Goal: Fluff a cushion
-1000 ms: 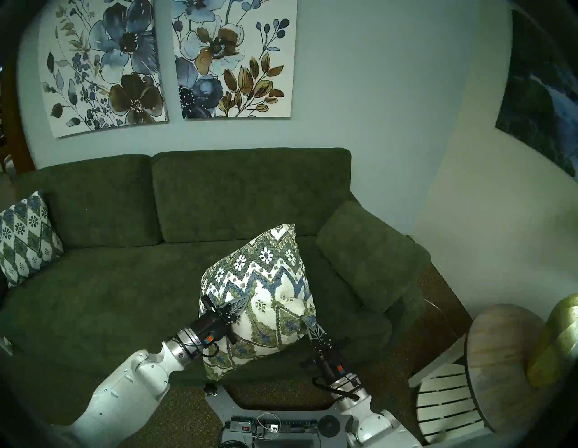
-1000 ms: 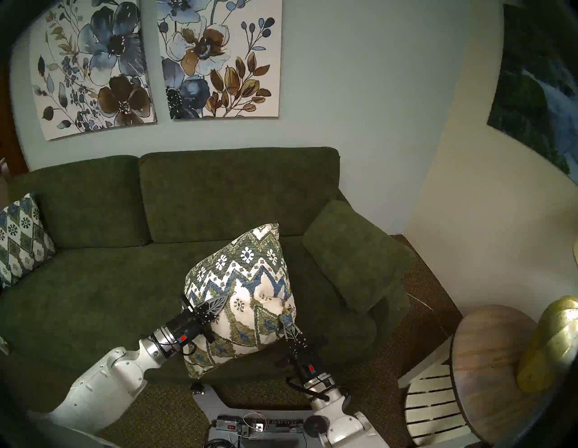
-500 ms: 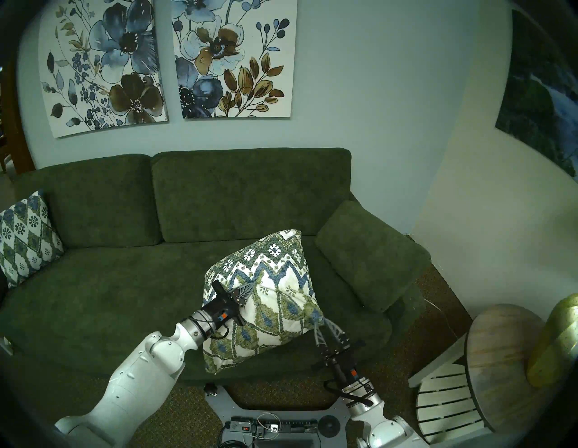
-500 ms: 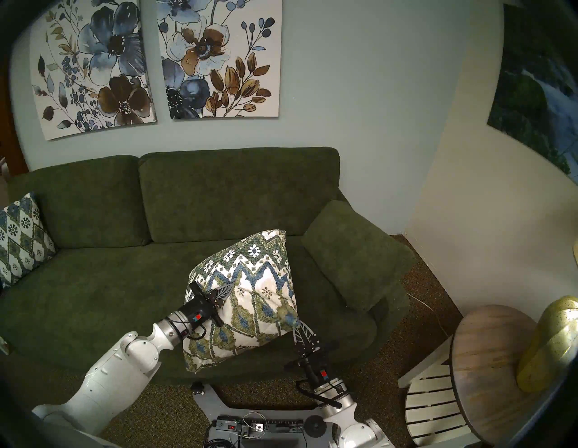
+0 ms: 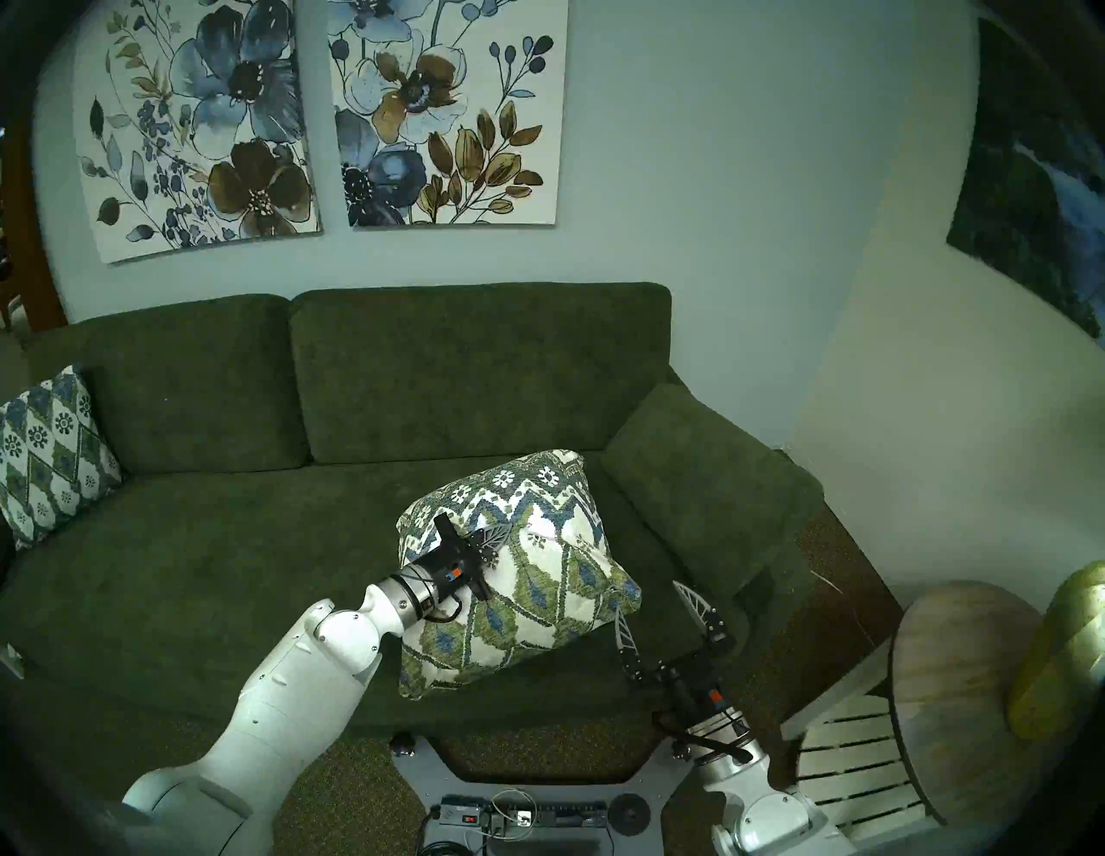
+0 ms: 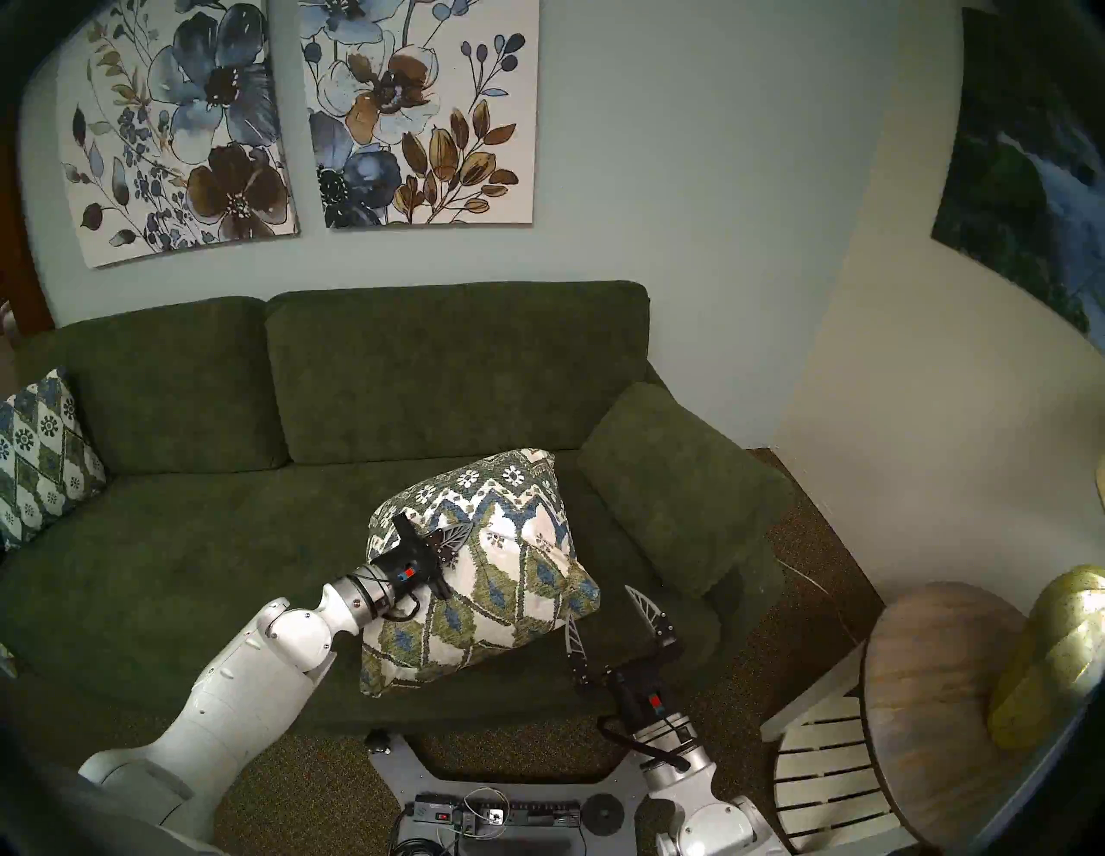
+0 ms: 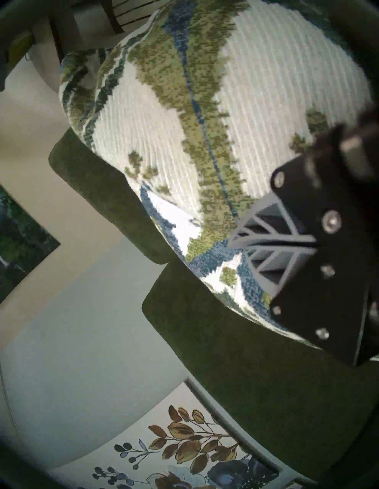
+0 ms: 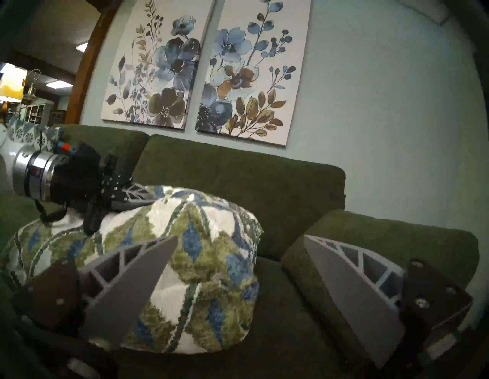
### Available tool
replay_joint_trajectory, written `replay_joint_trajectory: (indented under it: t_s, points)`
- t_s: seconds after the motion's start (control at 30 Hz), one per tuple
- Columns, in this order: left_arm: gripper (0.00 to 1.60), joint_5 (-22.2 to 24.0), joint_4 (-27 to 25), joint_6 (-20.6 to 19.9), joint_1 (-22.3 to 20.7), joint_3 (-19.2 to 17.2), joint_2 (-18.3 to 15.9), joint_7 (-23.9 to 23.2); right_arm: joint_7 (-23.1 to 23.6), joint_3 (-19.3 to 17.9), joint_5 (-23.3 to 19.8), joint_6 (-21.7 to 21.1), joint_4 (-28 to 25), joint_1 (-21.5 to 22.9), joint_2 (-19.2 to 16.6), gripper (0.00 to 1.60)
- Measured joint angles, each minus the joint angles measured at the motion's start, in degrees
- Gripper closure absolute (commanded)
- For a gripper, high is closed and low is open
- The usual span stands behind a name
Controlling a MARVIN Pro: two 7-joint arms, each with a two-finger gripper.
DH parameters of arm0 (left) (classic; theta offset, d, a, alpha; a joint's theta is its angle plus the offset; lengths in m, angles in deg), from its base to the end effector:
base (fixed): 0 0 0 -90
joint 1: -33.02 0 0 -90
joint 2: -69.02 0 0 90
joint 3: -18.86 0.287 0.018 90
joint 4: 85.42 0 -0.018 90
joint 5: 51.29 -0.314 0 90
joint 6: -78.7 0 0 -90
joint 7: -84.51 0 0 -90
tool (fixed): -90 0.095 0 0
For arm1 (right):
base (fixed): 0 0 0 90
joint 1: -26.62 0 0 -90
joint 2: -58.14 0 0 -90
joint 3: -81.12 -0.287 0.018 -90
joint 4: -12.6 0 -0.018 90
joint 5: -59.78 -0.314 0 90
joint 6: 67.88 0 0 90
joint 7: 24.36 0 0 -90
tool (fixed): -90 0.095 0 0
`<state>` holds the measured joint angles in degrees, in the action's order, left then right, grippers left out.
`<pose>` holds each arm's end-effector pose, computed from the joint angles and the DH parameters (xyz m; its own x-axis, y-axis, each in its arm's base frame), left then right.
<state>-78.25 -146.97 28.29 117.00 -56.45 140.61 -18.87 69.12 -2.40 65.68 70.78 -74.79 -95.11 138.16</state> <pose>0.3920 0.0107 -0.4309 -0.3934 -0.5512 0.7358 -0.5514 -0.4990 -0.6686 0.1982 0.0132 -0.4261 -0.2562 0.1061 0.9608 0.2990 -0.9365 0.1831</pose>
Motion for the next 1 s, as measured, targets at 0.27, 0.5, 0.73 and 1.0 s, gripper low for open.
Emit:
replay_joint_trajectory:
  t_s: [0.27,0.5,0.73,1.0]
  points:
    - [1.60,0.4,2.0,0.0,-3.0,2.0,1.9,-2.2,0.6,-0.3,-2.9,2.1,-6.4,1.5,-0.6,0.00]
    - [1.60,1.5,1.6,1.6,-4.1,1.6,2.1,-2.7,2.4,2.4,-5.2,-2.4,-12.2,2.5,-0.7,0.00]
    - [1.60,4.4,-4.2,6.1,-4.0,-2.8,-0.7,-1.3,3.5,3.4,-6.8,-9.3,-15.3,2.5,-0.9,0.00]
    - [1.60,8.9,-11.4,11.1,-2.5,-7.5,-4.0,0.2,4.3,3.4,-8.3,-15.6,-15.9,2.7,-1.2,0.00]
